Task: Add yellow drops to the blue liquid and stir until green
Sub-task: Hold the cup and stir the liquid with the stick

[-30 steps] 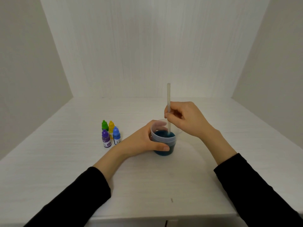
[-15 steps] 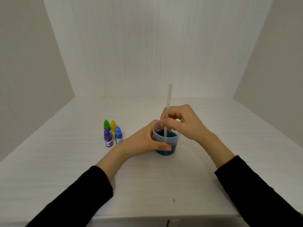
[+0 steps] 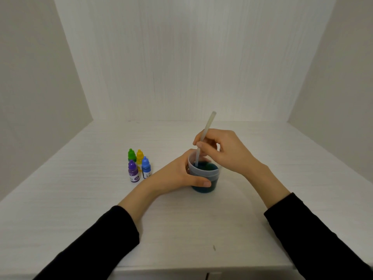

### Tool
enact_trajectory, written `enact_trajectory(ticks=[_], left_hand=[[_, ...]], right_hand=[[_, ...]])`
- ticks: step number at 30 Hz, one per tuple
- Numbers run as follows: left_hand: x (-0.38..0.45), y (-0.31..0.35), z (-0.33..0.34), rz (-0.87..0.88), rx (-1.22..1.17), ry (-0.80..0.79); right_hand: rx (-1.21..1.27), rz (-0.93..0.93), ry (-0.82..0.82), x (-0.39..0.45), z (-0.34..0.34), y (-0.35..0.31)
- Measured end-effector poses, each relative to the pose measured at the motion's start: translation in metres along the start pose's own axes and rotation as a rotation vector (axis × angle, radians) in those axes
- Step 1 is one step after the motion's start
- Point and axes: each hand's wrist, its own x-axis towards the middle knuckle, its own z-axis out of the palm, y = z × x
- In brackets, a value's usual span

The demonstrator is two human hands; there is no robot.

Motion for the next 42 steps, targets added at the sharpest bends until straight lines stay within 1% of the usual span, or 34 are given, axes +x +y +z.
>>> enact_trajectory(ticks=[3,6,10,16,23,28,30,34,42], left_hand=[[0.001,-0.001,0.0,-0.015,0.013,0.002],[0.001,-0.002,-0.001,-0.014,0.017,0.004],[0.001,-0.003,-0.001,-0.018,0.032,0.014],[0.001,-0.002,-0.001,-0.013,0.031,0.005],[-0.001,0.002,0.0,0.0,0.005,0.007],[-0.002,0.006,0.001,0.02,0.008,0.0],[-0.003,0.006,0.001,0.02,0.017,0.007],[-0.005,0.008,0.001,0.018,0.05,0.041],[-0.008,0.007,0.001,0.063,0.104,0.189]], right_hand=[[-0.099,0.021,-0.018,0.001,-0.004,0.003],[-0.179,0.024,-0.001,0.0,-0.008,0.006],[-0.188,0.024,0.027,-0.002,-0.011,0.006],[0.022,0.101,0.01,-0.004,-0.008,-0.001],[0.217,0.047,-0.019,-0.006,-0.005,-0.008],[0.283,0.015,-0.037,-0.007,-0.002,-0.006],[0.26,-0.003,-0.029,-0.006,-0.001,-0.005],[0.122,-0.042,-0.008,-0.003,0.001,-0.002],[-0.08,-0.111,0.077,-0.001,-0.002,0.008]])
